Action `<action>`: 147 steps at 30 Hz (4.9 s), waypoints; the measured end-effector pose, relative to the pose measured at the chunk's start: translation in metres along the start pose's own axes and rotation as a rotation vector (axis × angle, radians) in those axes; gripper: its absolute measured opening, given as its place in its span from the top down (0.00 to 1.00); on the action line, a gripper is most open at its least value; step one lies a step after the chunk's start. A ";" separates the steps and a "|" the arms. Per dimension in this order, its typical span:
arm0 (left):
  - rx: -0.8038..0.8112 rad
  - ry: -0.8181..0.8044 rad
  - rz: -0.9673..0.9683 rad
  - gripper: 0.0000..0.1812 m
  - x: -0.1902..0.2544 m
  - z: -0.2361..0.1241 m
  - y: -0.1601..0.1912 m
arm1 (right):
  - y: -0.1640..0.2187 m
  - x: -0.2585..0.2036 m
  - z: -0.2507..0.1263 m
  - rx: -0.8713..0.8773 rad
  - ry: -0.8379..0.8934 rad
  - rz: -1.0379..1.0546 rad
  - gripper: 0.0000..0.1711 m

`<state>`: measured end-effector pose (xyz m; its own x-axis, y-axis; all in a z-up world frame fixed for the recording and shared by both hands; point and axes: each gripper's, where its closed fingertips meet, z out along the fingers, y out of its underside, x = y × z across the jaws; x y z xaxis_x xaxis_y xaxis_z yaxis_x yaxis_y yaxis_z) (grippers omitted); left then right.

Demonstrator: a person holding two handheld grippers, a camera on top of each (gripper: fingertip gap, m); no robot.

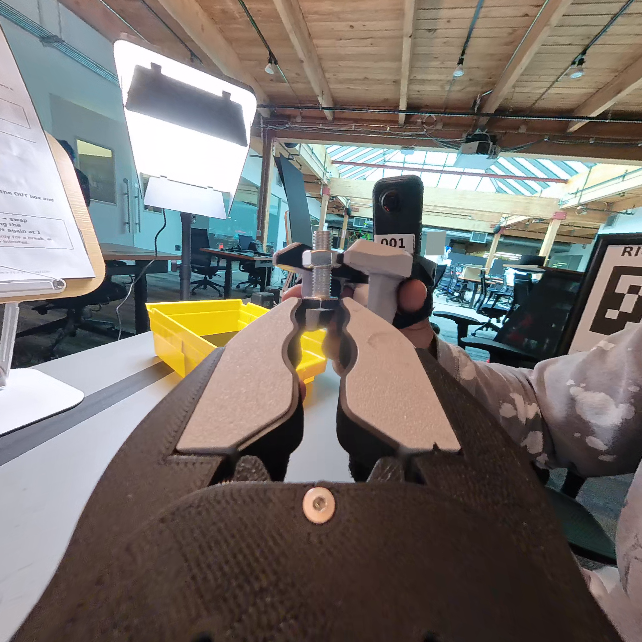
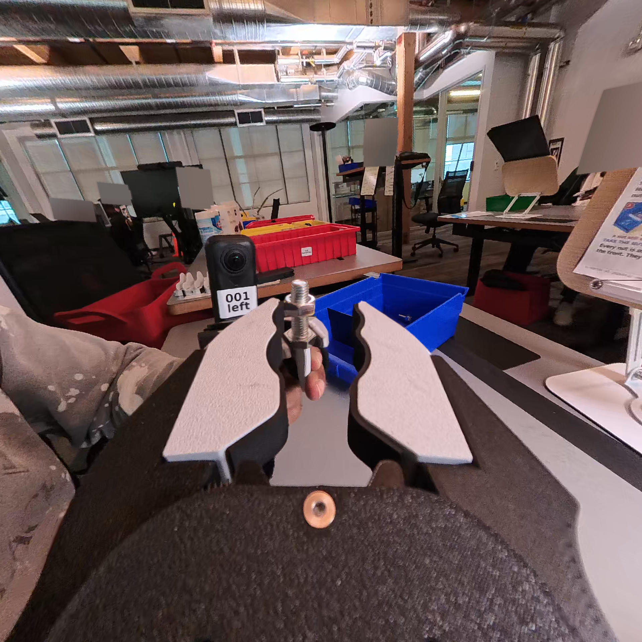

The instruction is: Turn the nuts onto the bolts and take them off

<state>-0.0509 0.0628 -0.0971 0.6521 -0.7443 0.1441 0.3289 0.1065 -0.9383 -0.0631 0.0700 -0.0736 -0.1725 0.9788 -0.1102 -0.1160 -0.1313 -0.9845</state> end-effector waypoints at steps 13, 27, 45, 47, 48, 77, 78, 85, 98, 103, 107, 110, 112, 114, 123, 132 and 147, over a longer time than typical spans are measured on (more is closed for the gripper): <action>0.012 0.029 -0.042 0.90 0.001 0.000 0.010 | 0.009 0.002 0.000 0.010 -0.075 0.069 0.78; 0.060 0.011 -0.027 0.90 -0.011 -0.006 -0.002 | -0.006 0.001 -0.003 0.055 -0.083 -0.007 0.78; 0.089 -0.003 0.022 0.90 -0.017 0.052 -0.039 | -0.078 0.029 -0.038 0.138 0.014 -0.062 0.80; 0.087 -0.012 0.004 0.90 -0.021 0.049 -0.033 | -0.071 0.035 -0.046 0.104 0.045 -0.099 0.81; 0.079 -0.021 0.009 0.90 -0.023 0.047 -0.028 | -0.065 0.035 -0.048 0.084 0.044 -0.108 0.82; 0.174 0.062 -0.010 0.90 -0.005 0.037 -0.027 | -0.043 0.047 -0.034 0.104 0.075 0.070 0.87; 0.171 0.050 0.001 0.90 -0.006 0.036 -0.027 | -0.044 0.049 -0.037 0.105 0.079 0.060 0.86; 0.146 0.010 0.030 0.90 -0.007 0.039 -0.020 | -0.043 0.021 -0.019 0.075 0.060 -0.026 0.82; 0.146 -0.020 0.089 0.90 -0.004 0.038 -0.024 | -0.045 0.023 -0.022 0.091 0.066 -0.022 0.79; 0.171 -0.008 0.107 0.90 -0.001 0.035 -0.033 | -0.058 0.030 -0.035 0.136 0.085 -0.007 0.82; 0.168 0.000 0.095 0.90 0.002 0.039 -0.026 | -0.050 0.008 -0.020 0.099 0.011 -0.015 0.79; 0.170 0.013 0.085 0.90 0.005 0.040 -0.026 | -0.049 0.007 -0.020 0.097 0.003 -0.020 0.81; 0.164 0.015 0.089 0.90 0.005 0.040 -0.025 | -0.048 0.005 -0.021 0.077 -0.010 -0.037 0.81; 0.157 0.020 0.082 0.90 0.005 0.041 -0.022 | -0.045 0.003 -0.019 0.048 -0.009 -0.067 0.83; -0.033 0.070 -0.031 0.90 0.000 0.053 0.008 | -0.023 0.018 -0.030 -0.139 -0.009 -0.103 0.89; -0.098 0.063 -0.049 0.90 -0.007 0.052 0.012 | -0.019 0.024 -0.030 -0.126 -0.028 -0.059 0.89; -0.027 0.034 0.001 0.90 -0.005 0.051 0.008 | -0.020 0.019 -0.029 -0.122 -0.023 -0.096 0.89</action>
<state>-0.0170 0.1012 -0.0898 0.6287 -0.7662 0.1329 0.3097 0.0899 -0.9466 -0.0356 0.0961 -0.0599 -0.1890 0.9819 -0.0128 -0.0140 -0.0158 -0.9998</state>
